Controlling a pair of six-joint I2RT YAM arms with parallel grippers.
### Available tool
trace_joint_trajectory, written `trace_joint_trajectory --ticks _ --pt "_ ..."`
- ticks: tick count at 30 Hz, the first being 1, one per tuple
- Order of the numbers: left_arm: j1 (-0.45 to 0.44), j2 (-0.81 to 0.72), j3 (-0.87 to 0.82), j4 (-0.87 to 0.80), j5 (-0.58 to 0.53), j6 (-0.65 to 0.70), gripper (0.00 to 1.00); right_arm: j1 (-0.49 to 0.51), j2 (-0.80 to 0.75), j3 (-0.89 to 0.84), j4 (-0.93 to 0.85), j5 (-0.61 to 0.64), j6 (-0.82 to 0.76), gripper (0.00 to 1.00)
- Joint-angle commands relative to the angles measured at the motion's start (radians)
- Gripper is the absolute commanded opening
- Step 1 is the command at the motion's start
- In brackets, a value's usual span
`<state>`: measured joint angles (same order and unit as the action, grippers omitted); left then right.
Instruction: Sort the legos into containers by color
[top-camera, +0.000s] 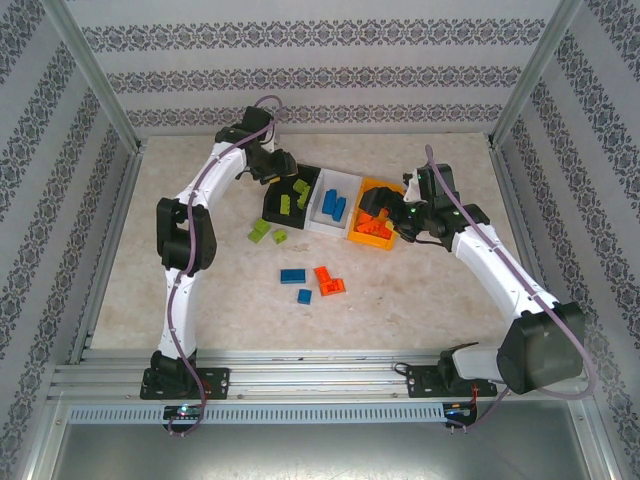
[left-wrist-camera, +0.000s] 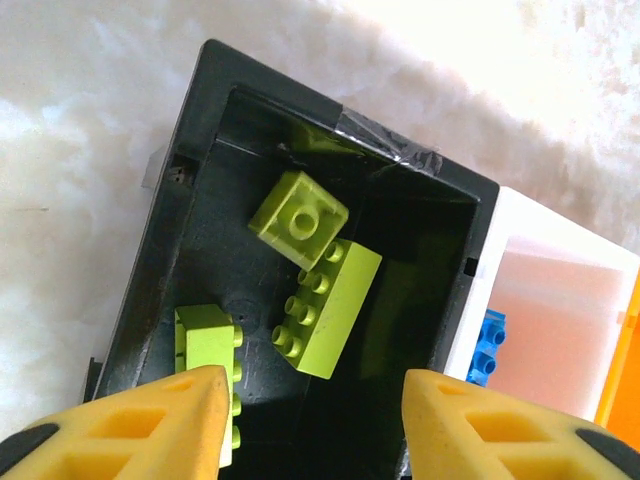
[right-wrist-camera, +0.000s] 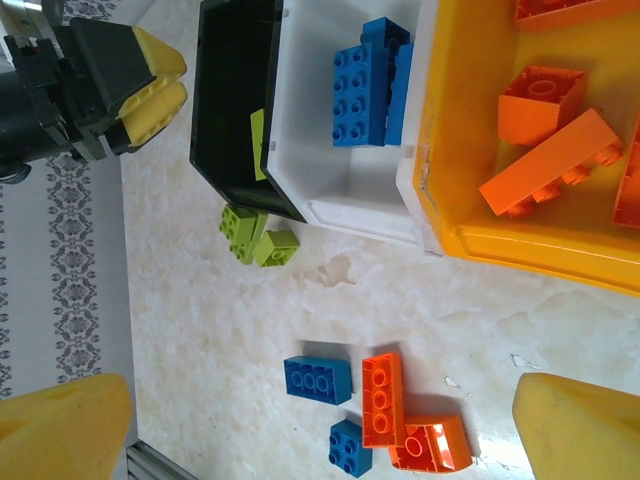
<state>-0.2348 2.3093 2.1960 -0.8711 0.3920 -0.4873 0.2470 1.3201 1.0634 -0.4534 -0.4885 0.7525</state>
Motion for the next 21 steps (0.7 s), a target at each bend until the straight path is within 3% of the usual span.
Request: trace_joint_trajectory --ticks 1,8,11,18,21 --pt "-0.006 -0.033 0.017 -0.052 -0.012 0.005 0.5 0.012 0.014 0.002 -0.001 -0.023 -0.021 0.98" --pt "-0.016 -0.091 -0.012 -0.08 -0.038 0.025 0.52 0.029 0.065 0.048 -0.026 -0.027 -0.054 0.95" --pt "-0.033 -0.138 -0.052 -0.101 -0.062 0.059 0.53 0.058 0.134 0.125 -0.195 0.021 -0.137 0.89" --pt "-0.057 -0.348 -0.376 -0.031 -0.111 0.079 0.54 0.24 0.387 0.308 -0.571 0.14 -0.411 0.9" --pt "-0.057 -0.424 -0.516 0.007 -0.121 0.063 0.54 0.327 0.447 0.33 -0.574 0.202 -0.447 0.9"
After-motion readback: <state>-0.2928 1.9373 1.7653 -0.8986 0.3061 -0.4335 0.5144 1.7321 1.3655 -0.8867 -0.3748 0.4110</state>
